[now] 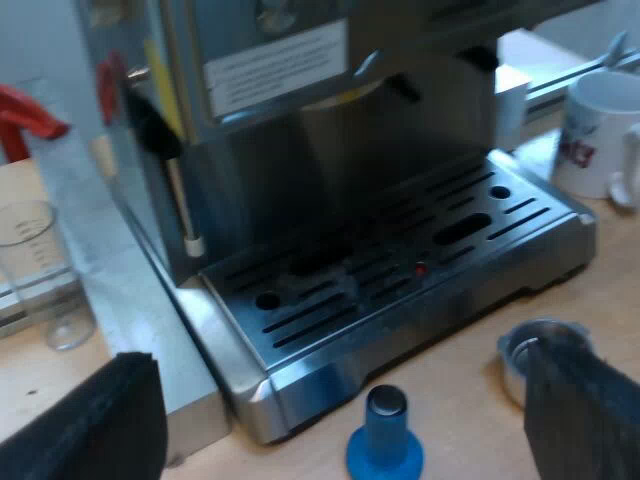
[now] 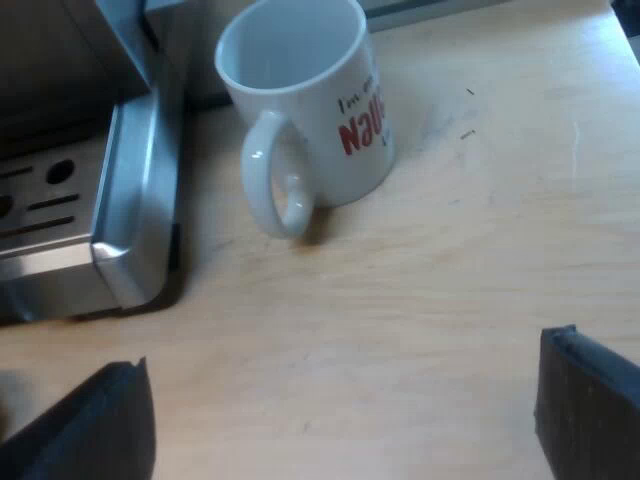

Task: Put the handle in the coffee machine

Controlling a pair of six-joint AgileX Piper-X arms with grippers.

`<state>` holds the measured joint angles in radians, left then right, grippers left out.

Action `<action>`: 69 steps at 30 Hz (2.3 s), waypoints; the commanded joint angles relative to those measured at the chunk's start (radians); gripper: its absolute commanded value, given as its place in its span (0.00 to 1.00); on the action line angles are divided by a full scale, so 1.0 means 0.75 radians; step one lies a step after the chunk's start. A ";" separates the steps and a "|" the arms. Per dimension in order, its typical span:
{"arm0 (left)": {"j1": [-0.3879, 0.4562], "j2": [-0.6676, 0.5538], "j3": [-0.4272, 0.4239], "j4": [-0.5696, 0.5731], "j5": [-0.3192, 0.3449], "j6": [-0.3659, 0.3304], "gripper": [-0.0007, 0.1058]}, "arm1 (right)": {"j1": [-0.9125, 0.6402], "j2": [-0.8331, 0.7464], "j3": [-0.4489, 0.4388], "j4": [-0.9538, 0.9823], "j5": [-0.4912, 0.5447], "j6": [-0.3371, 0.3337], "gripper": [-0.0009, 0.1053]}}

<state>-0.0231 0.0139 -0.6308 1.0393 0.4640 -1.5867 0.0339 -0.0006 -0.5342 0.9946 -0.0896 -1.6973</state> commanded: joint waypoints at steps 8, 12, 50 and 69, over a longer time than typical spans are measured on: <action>-0.028 0.254 -0.043 -0.043 0.323 -0.002 0.71 | -0.005 0.304 -0.255 0.201 -0.310 -0.105 0.74; -0.082 0.343 -0.043 -0.064 0.346 0.081 0.71 | -0.005 0.466 -0.375 0.312 -0.383 -0.260 0.74; -0.749 0.718 -0.043 -0.069 0.366 0.278 0.71 | 0.800 1.147 -0.533 0.282 -0.026 0.092 0.14; -0.745 0.718 -0.039 -0.069 0.366 0.278 0.71 | 0.800 1.582 -0.533 0.212 -0.026 0.142 0.01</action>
<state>-0.5805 0.5511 -0.6569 0.9926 0.7325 -1.3772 0.6314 1.1805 -0.9248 1.1496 -0.1065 -1.5923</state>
